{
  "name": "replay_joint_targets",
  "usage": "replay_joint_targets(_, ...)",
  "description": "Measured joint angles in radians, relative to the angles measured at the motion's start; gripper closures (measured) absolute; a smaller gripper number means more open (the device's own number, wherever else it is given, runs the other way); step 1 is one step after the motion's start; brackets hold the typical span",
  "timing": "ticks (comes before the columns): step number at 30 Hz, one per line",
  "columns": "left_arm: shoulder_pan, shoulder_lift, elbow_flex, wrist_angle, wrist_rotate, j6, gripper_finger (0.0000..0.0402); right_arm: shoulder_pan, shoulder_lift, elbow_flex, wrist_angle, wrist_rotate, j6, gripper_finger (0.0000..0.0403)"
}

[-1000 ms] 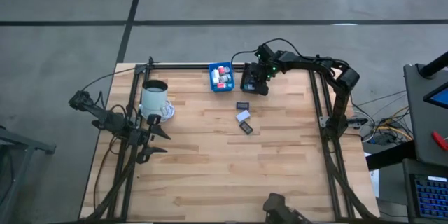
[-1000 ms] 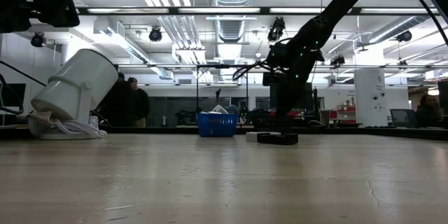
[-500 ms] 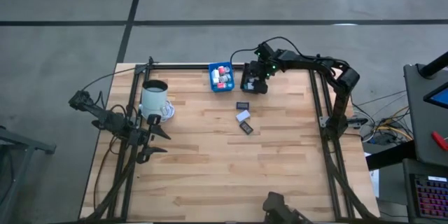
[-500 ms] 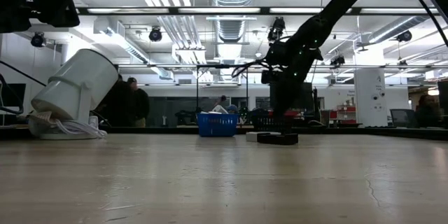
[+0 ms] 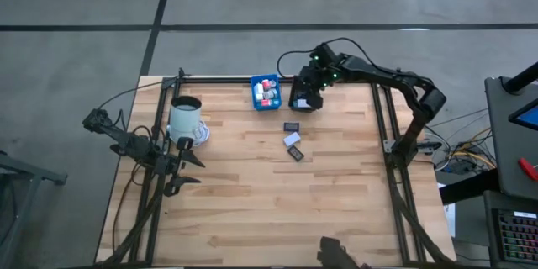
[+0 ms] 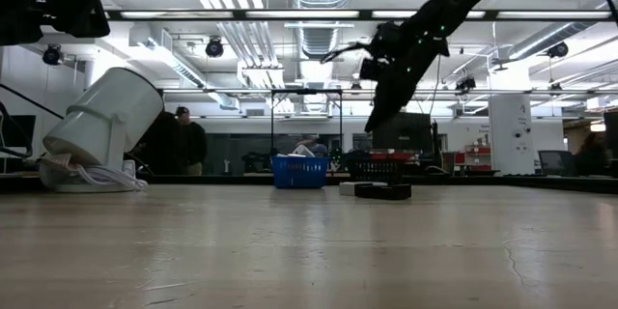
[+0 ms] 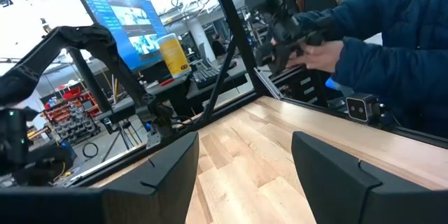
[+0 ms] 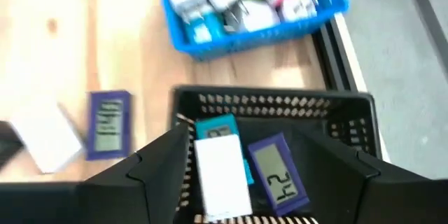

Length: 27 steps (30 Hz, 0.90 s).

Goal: Pick & Place Office items
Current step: Put the purple digital clock into the black basket

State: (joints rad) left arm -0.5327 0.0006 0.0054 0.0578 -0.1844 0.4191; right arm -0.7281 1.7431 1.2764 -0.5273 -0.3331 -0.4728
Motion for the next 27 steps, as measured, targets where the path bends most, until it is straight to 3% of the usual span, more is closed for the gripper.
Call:
replay_joint_targets(15, 0.0, 0.0, 0.0, 0.0, 0.0, 0.0, 0.0168, 0.166, -0.135, -0.028, 0.004, -0.003, 0.006, 0.0158)
replay_joint_targets(27, 0.0, 0.0, 0.0, 0.0, 0.0, 0.0, 0.0168, 0.261, -0.153, -0.143, 0.179, 0.019, 0.096, 0.0158)
